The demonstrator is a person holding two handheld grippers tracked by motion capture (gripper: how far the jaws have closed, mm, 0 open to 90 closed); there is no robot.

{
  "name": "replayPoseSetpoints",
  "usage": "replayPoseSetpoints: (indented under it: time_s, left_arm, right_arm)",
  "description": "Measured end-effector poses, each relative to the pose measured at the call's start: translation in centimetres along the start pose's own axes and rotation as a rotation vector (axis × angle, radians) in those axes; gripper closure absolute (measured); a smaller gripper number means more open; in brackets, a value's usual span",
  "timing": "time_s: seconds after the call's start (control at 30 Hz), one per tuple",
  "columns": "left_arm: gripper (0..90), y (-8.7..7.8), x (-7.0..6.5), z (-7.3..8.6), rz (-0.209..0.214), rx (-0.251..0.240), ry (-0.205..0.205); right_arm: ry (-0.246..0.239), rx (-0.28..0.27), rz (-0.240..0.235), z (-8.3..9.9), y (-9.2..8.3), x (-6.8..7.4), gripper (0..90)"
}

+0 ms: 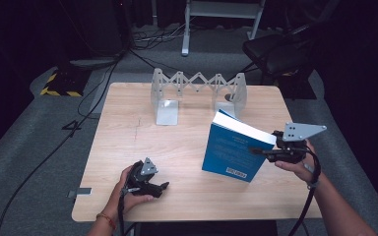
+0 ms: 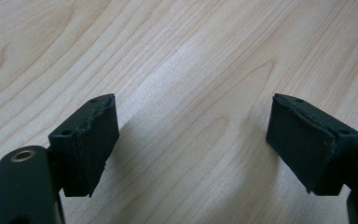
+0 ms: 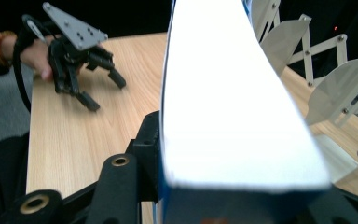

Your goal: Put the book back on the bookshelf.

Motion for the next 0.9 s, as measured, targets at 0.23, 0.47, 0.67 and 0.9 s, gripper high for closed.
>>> replayPoseSetpoints:
  time_s: [0.23, 0.47, 0.67, 0.9]
  left_arm:
    - [17.2, 0.2, -0.1, -0.1, 0.004, -0.004, 0.005]
    - [17.2, 0.2, 0.0, -0.1, 0.024, -0.007, 0.013]
    - [17.1, 0.2, 0.0, -0.1, 0.027, -0.006, 0.015]
    - [17.1, 0.2, 0.0, -0.1, 0.030, -0.006, 0.016]
  right_arm:
    - [-0.008, 0.087, -0.014, -1.0, 0.0, 0.1, 58.3]
    - [-0.011, 0.158, -0.015, -1.9, 0.0, 0.0, 58.0]
    - [-0.026, 0.220, -0.023, -2.8, 0.0, 0.0, 57.5]
    - [-0.023, 0.317, -0.053, -3.8, 0.4, -0.2, 57.1]
Point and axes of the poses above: each handheld gripper's, and its own axes: y roughly forward along the jaws, z roughly out of its underside, x roughly to its left, the point moved 7 cm from there along y, roughly forward along the jaws, and after that the axes turned 8 degrees about -x, right-handed, at the moved point
